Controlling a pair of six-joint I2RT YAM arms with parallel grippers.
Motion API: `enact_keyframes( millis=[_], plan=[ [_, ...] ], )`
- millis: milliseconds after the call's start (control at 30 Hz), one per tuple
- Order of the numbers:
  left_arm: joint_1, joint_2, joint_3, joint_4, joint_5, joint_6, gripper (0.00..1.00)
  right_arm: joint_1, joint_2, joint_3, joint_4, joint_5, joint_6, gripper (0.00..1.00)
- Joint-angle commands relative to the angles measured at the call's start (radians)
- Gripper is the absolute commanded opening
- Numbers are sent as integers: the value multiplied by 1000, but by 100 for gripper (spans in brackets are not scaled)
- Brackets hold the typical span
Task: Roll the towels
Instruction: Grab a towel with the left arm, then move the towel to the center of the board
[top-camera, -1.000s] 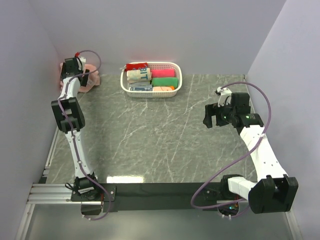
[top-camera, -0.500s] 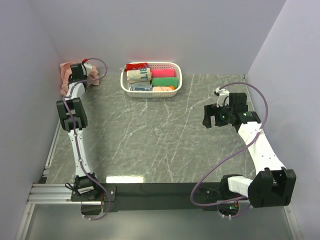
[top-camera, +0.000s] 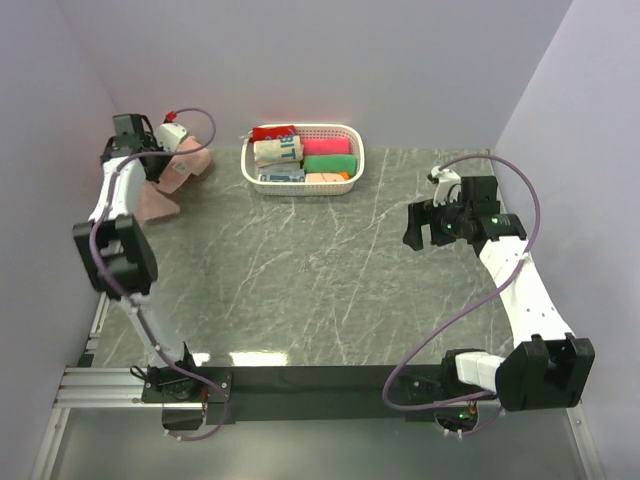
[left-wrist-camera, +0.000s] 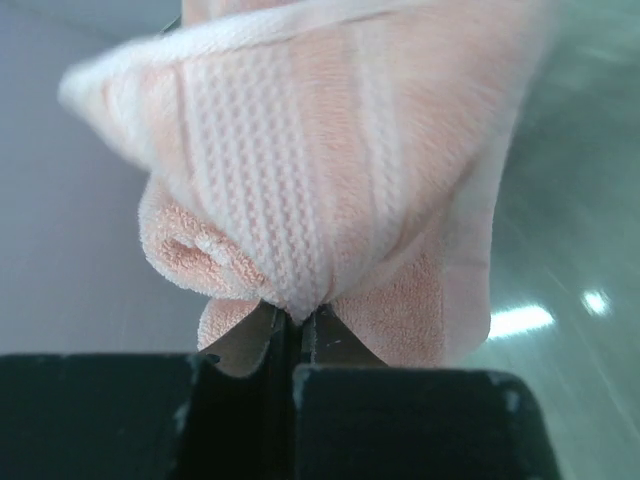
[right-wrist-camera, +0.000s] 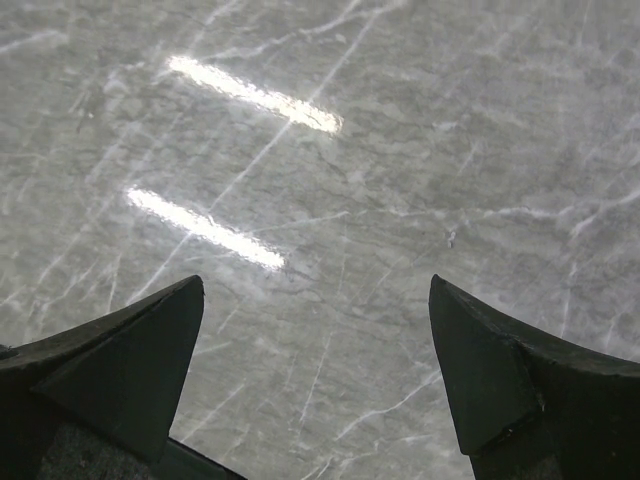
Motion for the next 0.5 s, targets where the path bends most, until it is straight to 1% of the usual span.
enact_keyframes(
  millis=[0,33,67,100,133,167,200,233,267,333,367,400,433,467],
  plan=[
    [-11,-267,-122,-332,221,130,0,0,27,89,-77,-64,-36,100],
    [-17,-306,-151,-399,279,155,0,1,28,97,-87,-70,-41,100],
    [-41,-346,-182,-499,295,195,0,0,30,115,-97,-78,-48,100],
    [-63,-415,-243,-557,307,218,0,0,36,125,-118,-83,-48,100],
    [-92,-447,-272,-600,317,239,0,1,41,134,-130,-86,-50,100],
    [-159,-483,-303,-663,332,237,0,0,45,155,-141,-89,-50,100],
    [-198,-541,-356,-680,352,221,0,1,57,166,-152,-93,-50,100],
    [-239,-566,-380,-693,373,204,0,1,62,175,-172,-98,-48,100],
    [-350,-587,-398,-699,417,147,0,1,68,191,-178,-103,-44,100],
    [-478,-623,-440,-612,429,33,0,0,79,201,-202,-130,-38,100],
    [-605,-627,-449,-555,416,-106,0,0,82,204,-209,-141,-36,100],
    [-661,-620,-455,-455,422,-160,0,-3,90,205,-219,-149,-33,100],
    [-713,-609,-451,-407,429,-208,2,-5,91,201,-224,-155,-31,100],
    [-806,-594,-443,-362,435,-301,11,-7,91,194,-226,-165,-28,100]
  ],
)
